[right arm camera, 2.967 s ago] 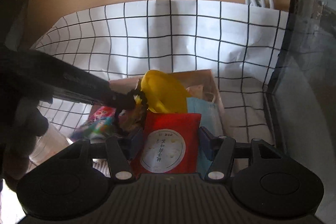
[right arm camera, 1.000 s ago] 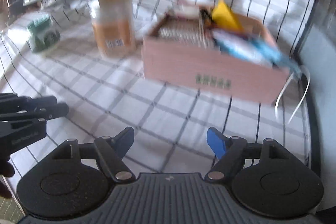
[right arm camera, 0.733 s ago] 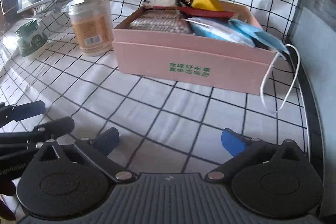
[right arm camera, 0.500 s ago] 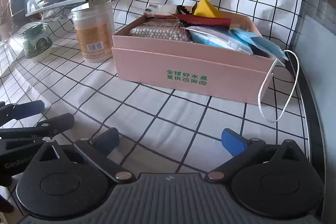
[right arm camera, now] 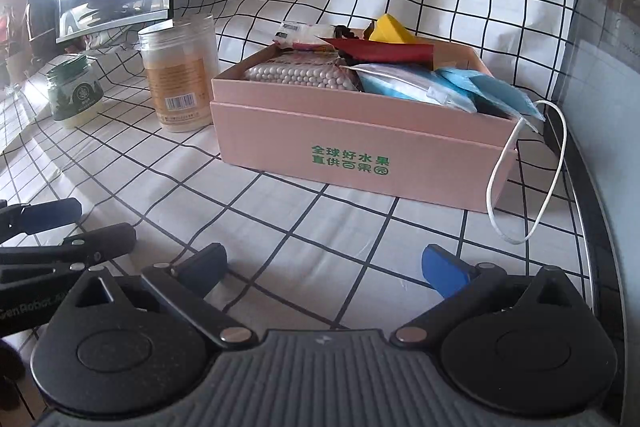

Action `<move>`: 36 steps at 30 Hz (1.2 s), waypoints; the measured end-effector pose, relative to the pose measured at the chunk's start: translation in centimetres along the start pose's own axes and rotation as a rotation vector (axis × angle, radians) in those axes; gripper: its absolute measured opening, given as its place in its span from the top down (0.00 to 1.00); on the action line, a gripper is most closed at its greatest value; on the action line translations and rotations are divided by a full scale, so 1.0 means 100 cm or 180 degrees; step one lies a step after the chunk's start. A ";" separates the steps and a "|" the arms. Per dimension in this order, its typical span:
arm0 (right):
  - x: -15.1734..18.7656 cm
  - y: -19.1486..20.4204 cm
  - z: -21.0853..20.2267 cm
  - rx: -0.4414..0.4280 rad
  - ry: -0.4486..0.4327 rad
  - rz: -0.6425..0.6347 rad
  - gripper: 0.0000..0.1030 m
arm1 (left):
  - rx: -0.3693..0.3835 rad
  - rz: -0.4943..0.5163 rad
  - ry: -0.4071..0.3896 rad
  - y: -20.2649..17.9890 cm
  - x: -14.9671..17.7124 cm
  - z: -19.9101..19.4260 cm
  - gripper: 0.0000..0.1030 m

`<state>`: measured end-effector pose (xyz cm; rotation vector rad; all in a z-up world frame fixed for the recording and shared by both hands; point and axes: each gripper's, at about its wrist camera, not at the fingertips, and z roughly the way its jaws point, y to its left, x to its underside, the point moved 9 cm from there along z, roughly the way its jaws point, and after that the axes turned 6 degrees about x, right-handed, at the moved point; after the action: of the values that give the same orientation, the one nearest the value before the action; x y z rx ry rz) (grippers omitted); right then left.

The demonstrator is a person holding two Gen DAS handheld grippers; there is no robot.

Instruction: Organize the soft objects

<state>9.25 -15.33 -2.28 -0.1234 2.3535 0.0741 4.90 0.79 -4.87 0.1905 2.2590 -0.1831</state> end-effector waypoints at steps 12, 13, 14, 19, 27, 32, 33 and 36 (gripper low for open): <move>0.000 0.000 0.000 0.0001 0.0000 0.0000 0.00 | -0.0005 0.0022 0.0020 0.000 -0.001 0.002 0.35; 0.000 0.000 0.000 0.0001 0.0000 0.0000 0.00 | -0.0007 0.0021 0.0018 0.000 -0.001 0.002 0.35; 0.000 0.000 0.000 0.0001 0.0000 0.0000 0.00 | -0.0009 0.0023 0.0019 0.000 -0.001 0.002 0.35; 0.000 0.000 0.000 0.0000 -0.0001 0.0000 0.00 | -0.0017 0.0017 0.0018 -0.001 -0.001 0.003 0.35; 0.000 0.000 0.000 0.0001 -0.0001 -0.0001 0.00 | -0.0017 0.0020 0.0018 -0.001 -0.001 0.003 0.35; 0.000 0.000 0.000 0.0001 -0.0001 0.0000 0.00 | -0.0012 0.0024 0.0019 0.000 -0.001 0.003 0.35; 0.000 0.000 0.000 0.0001 0.0000 0.0000 0.00 | -0.0017 0.0024 0.0019 0.000 -0.001 0.003 0.34; 0.000 0.000 0.000 0.0001 0.0000 0.0000 0.00 | -0.0008 0.0029 0.0021 0.000 -0.001 0.003 0.35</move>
<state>9.27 -15.31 -2.30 -0.1233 2.3534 0.0738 5.24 0.75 -4.97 0.2005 2.2644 -0.1750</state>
